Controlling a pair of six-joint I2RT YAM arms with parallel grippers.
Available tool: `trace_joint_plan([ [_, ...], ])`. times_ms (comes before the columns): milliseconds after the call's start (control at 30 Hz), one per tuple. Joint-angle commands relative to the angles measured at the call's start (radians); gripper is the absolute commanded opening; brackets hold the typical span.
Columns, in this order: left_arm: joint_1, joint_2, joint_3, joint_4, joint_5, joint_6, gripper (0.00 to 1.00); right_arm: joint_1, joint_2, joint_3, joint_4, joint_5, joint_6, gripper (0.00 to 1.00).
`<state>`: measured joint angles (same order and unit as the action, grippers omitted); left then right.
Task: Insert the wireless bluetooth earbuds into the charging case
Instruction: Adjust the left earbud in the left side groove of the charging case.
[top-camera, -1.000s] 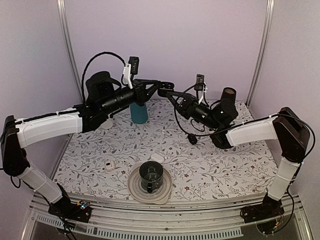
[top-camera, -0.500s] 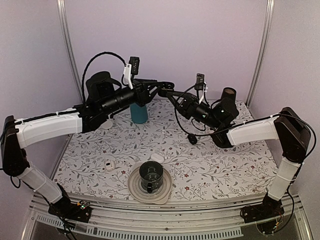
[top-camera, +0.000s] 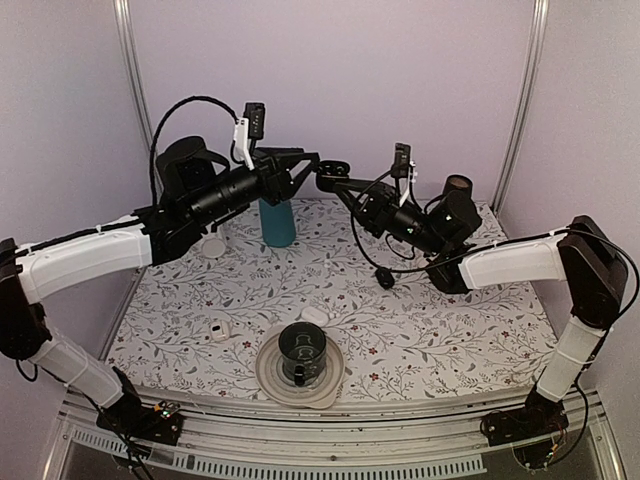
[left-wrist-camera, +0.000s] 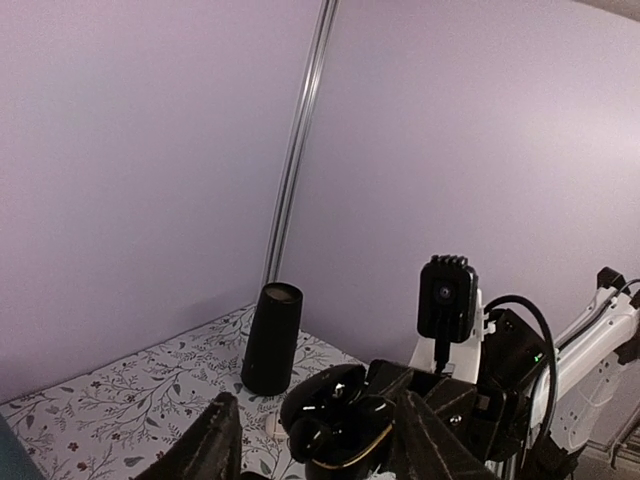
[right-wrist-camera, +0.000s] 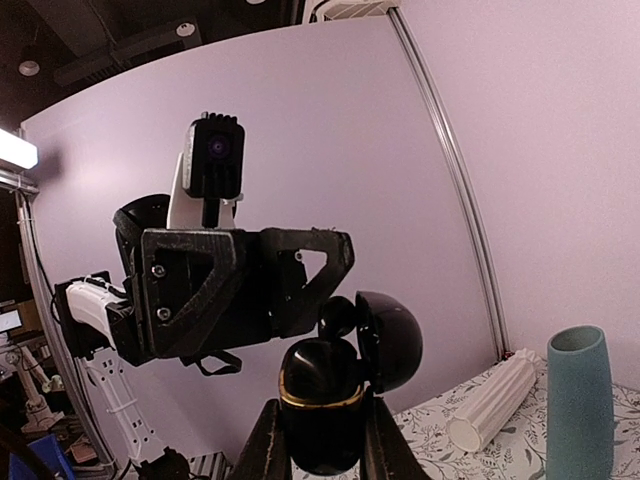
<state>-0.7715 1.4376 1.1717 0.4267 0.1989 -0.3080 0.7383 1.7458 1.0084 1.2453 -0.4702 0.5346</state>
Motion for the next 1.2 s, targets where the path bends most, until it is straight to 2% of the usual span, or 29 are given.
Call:
trace_joint_plan([
  [0,-0.004,-0.054,0.000,-0.004,-0.007,-0.025,0.53,-0.005,-0.031,0.004,-0.023,-0.001,-0.046,0.02],
  [100,0.017,-0.071,-0.002,-0.032,-0.055,-0.059,0.51,-0.005,-0.034,0.003,-0.029,-0.004,-0.055,0.03],
  [167,0.038,-0.072,0.013,-0.093,-0.103,-0.090,0.46,-0.005,-0.035,0.003,-0.029,-0.004,-0.060,0.02],
  [300,0.070,-0.047,0.034,-0.201,-0.119,-0.121,0.41,-0.004,-0.039,0.001,-0.034,-0.004,-0.065,0.03],
  [500,0.073,0.010,0.072,-0.301,-0.126,-0.131,0.39,0.004,-0.040,0.004,-0.042,0.000,-0.082,0.03],
  [1167,0.039,0.041,0.102,-0.306,-0.076,-0.104,0.39,0.011,-0.024,0.025,-0.073,0.021,-0.101,0.02],
])
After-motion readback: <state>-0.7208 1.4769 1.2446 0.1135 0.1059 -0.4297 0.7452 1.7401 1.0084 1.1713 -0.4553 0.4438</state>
